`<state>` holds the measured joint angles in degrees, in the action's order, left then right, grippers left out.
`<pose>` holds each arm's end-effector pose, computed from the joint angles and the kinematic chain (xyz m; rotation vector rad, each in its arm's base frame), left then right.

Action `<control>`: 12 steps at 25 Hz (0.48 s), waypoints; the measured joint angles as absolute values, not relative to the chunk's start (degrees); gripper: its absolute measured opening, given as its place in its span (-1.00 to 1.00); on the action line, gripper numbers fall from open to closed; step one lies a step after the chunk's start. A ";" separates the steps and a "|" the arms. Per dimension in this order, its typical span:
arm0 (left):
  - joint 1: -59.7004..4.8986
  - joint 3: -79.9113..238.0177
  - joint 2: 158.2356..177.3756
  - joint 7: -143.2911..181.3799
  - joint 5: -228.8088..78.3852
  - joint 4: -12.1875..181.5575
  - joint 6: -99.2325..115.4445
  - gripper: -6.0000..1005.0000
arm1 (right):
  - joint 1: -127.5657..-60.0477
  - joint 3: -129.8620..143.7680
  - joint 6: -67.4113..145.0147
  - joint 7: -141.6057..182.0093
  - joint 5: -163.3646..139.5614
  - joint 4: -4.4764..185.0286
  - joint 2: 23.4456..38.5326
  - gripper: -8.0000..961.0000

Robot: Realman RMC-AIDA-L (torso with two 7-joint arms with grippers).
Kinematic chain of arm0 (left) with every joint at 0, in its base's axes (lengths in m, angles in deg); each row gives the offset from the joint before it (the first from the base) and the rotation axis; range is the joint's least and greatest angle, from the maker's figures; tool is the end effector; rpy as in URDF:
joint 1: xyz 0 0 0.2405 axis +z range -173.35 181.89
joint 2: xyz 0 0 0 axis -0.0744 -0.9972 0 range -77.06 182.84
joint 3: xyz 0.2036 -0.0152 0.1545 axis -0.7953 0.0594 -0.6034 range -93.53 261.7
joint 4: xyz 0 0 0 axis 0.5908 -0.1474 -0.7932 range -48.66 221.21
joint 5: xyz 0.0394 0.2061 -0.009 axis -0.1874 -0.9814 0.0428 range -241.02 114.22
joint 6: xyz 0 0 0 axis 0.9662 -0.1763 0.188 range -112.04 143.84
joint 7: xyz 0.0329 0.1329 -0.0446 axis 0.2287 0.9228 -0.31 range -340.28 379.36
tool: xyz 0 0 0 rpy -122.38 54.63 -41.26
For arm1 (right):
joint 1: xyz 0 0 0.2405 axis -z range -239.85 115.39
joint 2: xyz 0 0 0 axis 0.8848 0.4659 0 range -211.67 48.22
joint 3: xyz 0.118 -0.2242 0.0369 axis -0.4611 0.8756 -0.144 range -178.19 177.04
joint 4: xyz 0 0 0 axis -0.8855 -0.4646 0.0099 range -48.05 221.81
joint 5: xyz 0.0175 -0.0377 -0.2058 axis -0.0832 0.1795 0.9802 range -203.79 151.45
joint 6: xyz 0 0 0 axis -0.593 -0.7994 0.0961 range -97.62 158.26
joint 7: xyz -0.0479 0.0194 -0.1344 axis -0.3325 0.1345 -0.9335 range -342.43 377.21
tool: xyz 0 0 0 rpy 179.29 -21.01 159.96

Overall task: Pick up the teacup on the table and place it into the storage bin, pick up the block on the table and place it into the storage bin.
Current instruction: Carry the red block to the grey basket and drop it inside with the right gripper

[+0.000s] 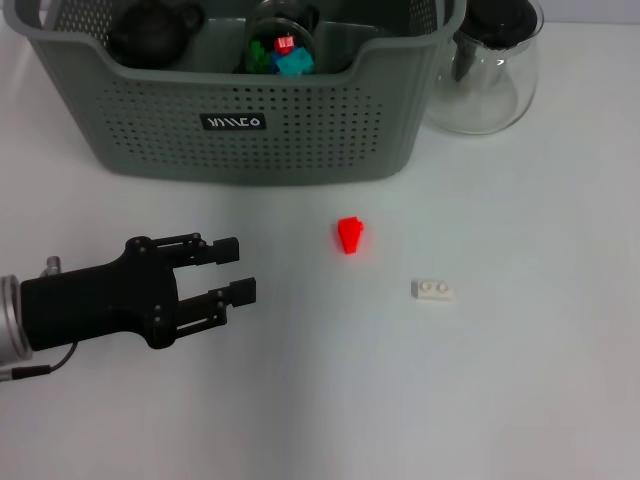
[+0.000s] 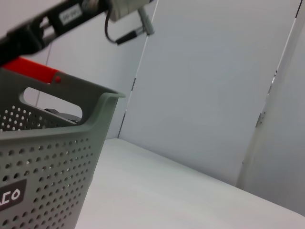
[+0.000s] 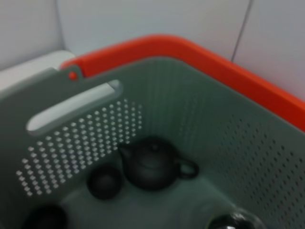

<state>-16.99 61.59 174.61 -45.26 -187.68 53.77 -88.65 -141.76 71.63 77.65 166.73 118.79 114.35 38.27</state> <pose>-0.3011 0.2424 -0.0095 -2.6917 -0.6516 -0.9461 0.0070 0.4805 -0.0767 -2.5002 0.6396 -0.0646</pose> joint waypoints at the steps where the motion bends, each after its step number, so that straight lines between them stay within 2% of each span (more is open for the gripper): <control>1: -16.99 61.58 174.62 -45.26 -187.67 53.78 -88.66 0.08 | -142.26 71.74 76.86 166.81 118.98 113.01 38.39 -0.66; 12: -16.75 61.59 174.83 -45.14 -187.67 53.76 -88.68 0.08 | -142.07 71.64 76.59 166.21 118.30 111.78 38.64 -0.66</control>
